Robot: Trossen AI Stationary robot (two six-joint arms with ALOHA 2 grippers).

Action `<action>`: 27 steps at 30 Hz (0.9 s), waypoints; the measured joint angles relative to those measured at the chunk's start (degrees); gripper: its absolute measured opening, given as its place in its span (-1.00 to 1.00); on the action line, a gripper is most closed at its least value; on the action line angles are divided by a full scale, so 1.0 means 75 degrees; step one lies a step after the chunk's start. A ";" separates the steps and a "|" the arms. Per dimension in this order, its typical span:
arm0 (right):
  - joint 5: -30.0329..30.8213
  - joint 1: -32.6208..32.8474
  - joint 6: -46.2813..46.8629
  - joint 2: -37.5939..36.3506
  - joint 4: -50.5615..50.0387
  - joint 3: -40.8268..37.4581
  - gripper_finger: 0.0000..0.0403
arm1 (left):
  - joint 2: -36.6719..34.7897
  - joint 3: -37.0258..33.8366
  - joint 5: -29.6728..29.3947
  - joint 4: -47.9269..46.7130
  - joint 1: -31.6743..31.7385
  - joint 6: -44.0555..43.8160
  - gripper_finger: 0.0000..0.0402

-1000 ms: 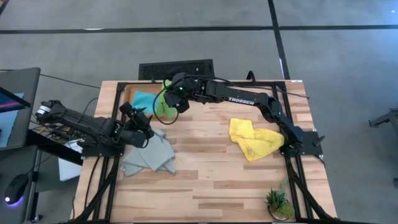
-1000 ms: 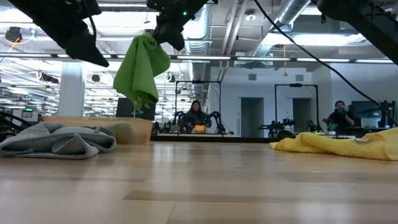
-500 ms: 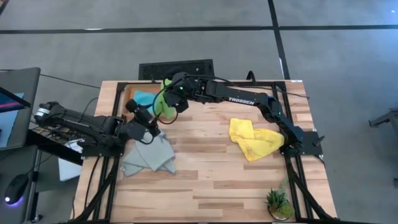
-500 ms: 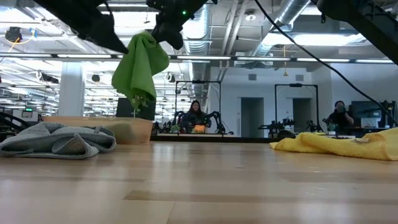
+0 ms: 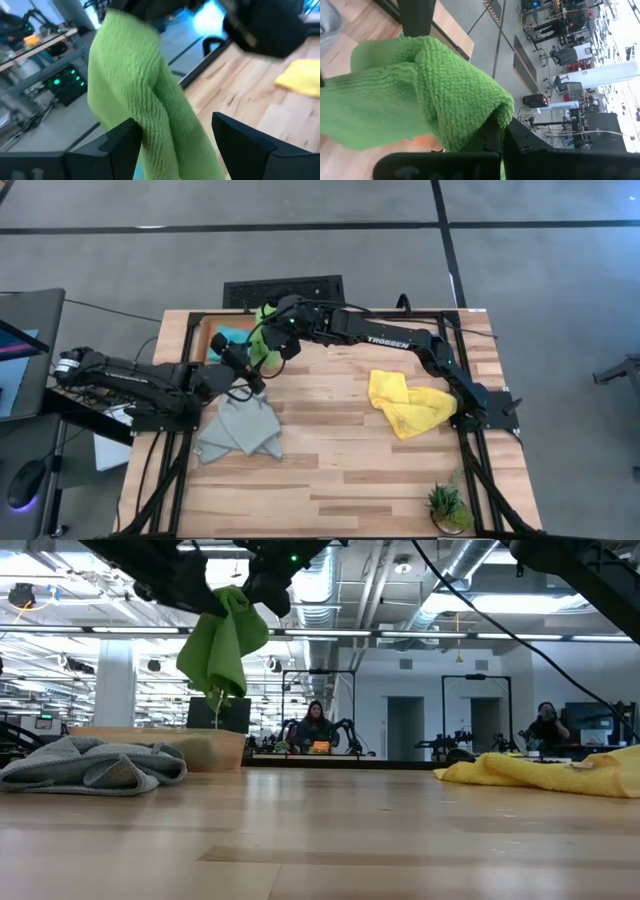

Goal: Fold microfiber towels
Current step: Put the green microfiber cloth into the orange bin

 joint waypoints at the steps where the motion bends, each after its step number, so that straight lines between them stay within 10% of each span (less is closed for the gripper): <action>1: 0.0008 0.0000 -0.0005 -0.0001 0.0000 0.0000 -0.94 | -0.0005 0.0000 0.0020 0.0064 0.0000 0.0040 0.16; 27: 0.0022 -0.0003 0.0052 0.0005 0.0005 0.0000 -0.94 | 0.0989 -0.0003 0.0000 0.0855 0.0828 0.0122 0.13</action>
